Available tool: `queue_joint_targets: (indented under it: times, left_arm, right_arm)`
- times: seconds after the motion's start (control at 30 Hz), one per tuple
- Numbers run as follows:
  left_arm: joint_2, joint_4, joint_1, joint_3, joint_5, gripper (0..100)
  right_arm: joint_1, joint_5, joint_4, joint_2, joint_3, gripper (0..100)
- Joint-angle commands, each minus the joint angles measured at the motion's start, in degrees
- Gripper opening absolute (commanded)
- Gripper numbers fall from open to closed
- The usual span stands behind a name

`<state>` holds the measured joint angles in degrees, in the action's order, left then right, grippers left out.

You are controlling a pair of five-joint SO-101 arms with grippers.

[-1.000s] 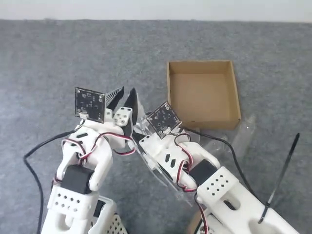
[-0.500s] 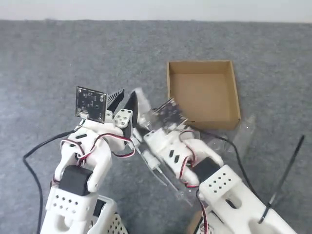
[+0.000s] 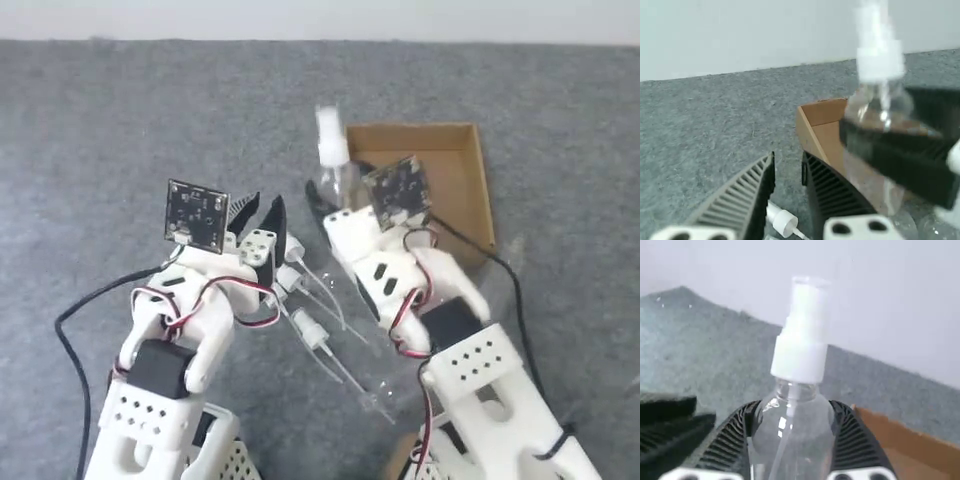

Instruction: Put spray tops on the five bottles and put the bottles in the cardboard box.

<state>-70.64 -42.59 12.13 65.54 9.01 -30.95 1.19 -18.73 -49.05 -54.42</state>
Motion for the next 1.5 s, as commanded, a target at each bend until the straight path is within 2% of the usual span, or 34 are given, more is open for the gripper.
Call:
queue_joint_targets:
  times: [0.0, 0.1, 0.27, 0.47, 0.73, 0.93, 1.23, 1.37, 1.47]
  left_arm:
    - [-1.1, 2.5, 0.4, 0.0, -0.5, 8]
    - [-1.1, 2.4, 2.1, 0.1, -0.5, 9]
    - [-1.1, 0.9, 7.1, 0.8, -0.7, 20]
    - [-1.1, 2.0, 8.0, 1.1, -0.7, 21]
    - [-0.6, 5.3, 7.8, 3.2, -1.8, 21]
    - [-0.6, 6.2, 7.8, 3.9, -3.3, 21]
    - [-0.6, 6.2, 7.8, 4.0, -3.5, 21]
    - [-0.6, 6.2, 7.8, 4.0, -3.5, 21]
    - [-0.7, 6.1, 7.8, 4.4, -3.5, 21]
  right_arm:
    - [0.7, -0.4, -7.5, 2.4, 15.2, 0.6]
    - [0.7, -0.4, -10.4, 7.3, 21.5, 0.6]
    - [1.7, -0.4, -12.9, 15.6, 30.2, 0.6]
    - [2.9, -0.5, -14.5, 21.8, 34.4, 0.6]
    - [-1.3, -0.3, -21.7, 17.8, 35.2, 0.6]
    - [-1.0, -0.3, -29.4, 14.1, 39.2, 0.6]
    - [-0.8, 0.1, -35.6, 10.5, 39.4, 0.6]
    - [-0.7, 6.2, -36.1, 8.5, 39.3, 0.6]
    - [0.4, 8.2, -35.4, 8.5, 39.4, 0.6]
